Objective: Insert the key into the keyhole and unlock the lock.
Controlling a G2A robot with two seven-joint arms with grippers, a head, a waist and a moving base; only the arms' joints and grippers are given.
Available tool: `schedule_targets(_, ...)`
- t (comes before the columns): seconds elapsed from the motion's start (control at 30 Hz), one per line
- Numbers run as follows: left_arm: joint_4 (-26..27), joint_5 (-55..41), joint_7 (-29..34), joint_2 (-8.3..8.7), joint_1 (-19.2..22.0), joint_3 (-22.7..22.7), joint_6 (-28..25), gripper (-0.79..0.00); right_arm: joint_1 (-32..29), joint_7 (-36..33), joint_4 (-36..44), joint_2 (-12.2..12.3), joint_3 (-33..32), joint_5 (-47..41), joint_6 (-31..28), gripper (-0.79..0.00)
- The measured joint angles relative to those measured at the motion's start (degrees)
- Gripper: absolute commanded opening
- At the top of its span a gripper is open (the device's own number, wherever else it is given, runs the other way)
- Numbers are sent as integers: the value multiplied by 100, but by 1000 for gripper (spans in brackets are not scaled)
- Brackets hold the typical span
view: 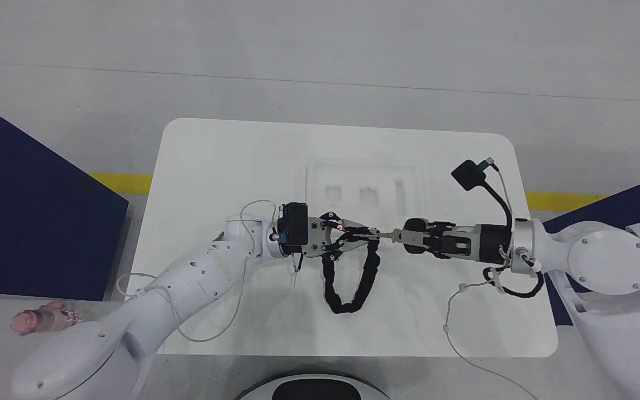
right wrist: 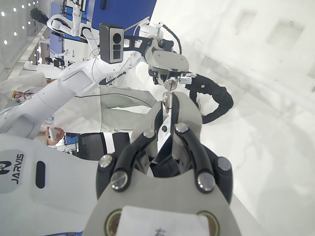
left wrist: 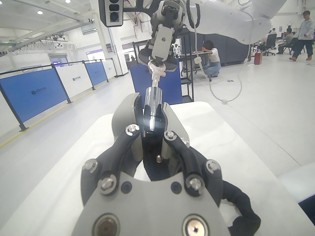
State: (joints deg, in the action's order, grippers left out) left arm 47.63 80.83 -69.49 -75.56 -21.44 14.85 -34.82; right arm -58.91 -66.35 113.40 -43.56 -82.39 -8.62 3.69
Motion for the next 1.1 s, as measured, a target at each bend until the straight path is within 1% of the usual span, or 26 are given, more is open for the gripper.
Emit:
schedule_targets(0.27,0,0,0,0,0,0,0,-785,196,76,-43,-29,275,64,9,-785)
schedule_targets(0.6,0,0,0,0,0,0,0,-785,443,80,-143,-69,607,86,171,-785)
schedule_targets(0.63,0,0,0,0,0,0,0,-785,456,88,-150,-72,625,80,177,-616)
schedule_targets(0.67,1,0,0,-1,0,0,0,-785,467,92,-158,-75,640,73,181,-22)
schedule_targets(0.7,1,0,0,-1,0,0,0,-785,480,94,-172,-77,650,63,191,0)
schedule_targets(0.77,1,0,0,0,0,0,0,-785,487,89,-202,-77,641,32,198,0)
schedule_targets(0.87,0,0,0,0,0,0,0,-785,474,102,-248,-67,533,-27,52,0)
schedule_targets(0.97,0,0,0,0,0,0,0,-785,406,166,-290,-43,355,67,-312,0)
schedule_targets(1.07,0,0,0,0,0,0,0,-785,294,260,-362,-20,150,145,-861,0)
schedule_targets(1.1,0,0,0,0,0,0,0,-785,249,302,-385,-11,68,204,-1153,0)
